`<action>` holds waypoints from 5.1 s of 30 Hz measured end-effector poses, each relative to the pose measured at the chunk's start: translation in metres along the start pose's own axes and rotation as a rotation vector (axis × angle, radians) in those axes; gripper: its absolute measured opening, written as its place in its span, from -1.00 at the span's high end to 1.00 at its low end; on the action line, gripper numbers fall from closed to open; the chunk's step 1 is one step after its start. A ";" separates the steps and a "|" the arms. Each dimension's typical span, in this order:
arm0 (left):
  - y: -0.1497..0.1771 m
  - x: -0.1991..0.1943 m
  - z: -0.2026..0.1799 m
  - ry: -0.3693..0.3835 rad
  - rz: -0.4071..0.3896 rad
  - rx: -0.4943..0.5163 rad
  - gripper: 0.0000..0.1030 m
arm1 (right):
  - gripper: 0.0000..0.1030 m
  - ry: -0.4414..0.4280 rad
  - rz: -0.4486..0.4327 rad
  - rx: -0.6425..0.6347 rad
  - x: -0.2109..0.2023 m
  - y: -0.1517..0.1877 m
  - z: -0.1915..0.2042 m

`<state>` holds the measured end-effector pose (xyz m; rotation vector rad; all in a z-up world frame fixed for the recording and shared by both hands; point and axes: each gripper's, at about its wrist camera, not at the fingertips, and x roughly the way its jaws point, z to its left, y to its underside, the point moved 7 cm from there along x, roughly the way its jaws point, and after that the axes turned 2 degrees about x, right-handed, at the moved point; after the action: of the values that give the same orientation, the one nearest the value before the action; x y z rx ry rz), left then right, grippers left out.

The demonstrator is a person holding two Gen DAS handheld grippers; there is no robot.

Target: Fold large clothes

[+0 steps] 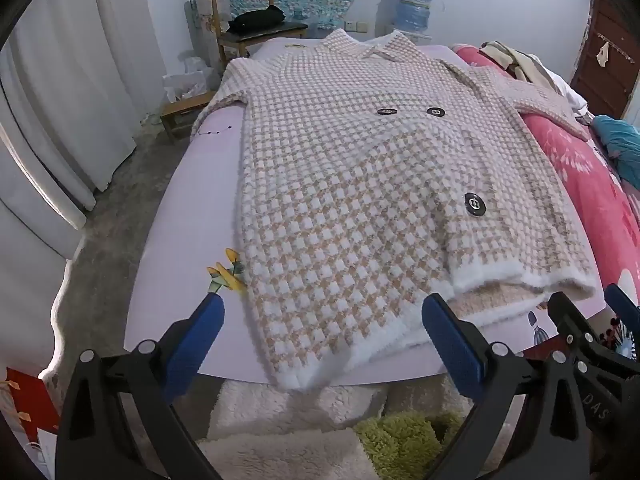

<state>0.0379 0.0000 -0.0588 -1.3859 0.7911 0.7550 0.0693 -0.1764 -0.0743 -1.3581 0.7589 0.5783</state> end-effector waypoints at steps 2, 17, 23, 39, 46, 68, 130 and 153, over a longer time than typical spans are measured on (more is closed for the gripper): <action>0.000 0.000 0.000 0.003 0.002 -0.001 -0.89 | -0.87 0.012 -0.011 -0.010 -0.001 -0.001 0.000; -0.001 -0.001 -0.002 0.005 0.006 -0.008 -0.89 | -0.87 0.010 -0.011 -0.013 -0.001 -0.002 -0.001; -0.001 0.000 -0.001 0.006 0.005 -0.008 -0.89 | -0.87 0.017 -0.012 -0.018 0.000 -0.003 0.001; -0.002 0.000 0.000 0.003 0.006 -0.006 -0.89 | -0.87 0.016 -0.015 -0.019 -0.002 -0.004 0.001; -0.003 0.001 0.000 0.001 0.005 -0.006 -0.89 | -0.87 0.015 -0.015 -0.020 -0.002 -0.003 0.000; -0.003 0.001 0.000 -0.001 0.004 -0.004 -0.89 | -0.87 0.013 -0.016 -0.019 -0.002 -0.004 -0.001; -0.026 0.032 0.024 -0.038 0.026 0.020 -0.89 | -0.87 0.096 0.001 0.016 0.026 -0.024 -0.026; -0.044 0.088 0.050 0.287 0.040 -0.023 -0.89 | -0.84 -0.083 -0.004 0.256 0.072 -0.059 -0.135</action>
<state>0.1244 0.0474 -0.1076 -1.5233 1.0385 0.6044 0.1407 -0.3223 -0.0975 -1.0927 0.7355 0.5124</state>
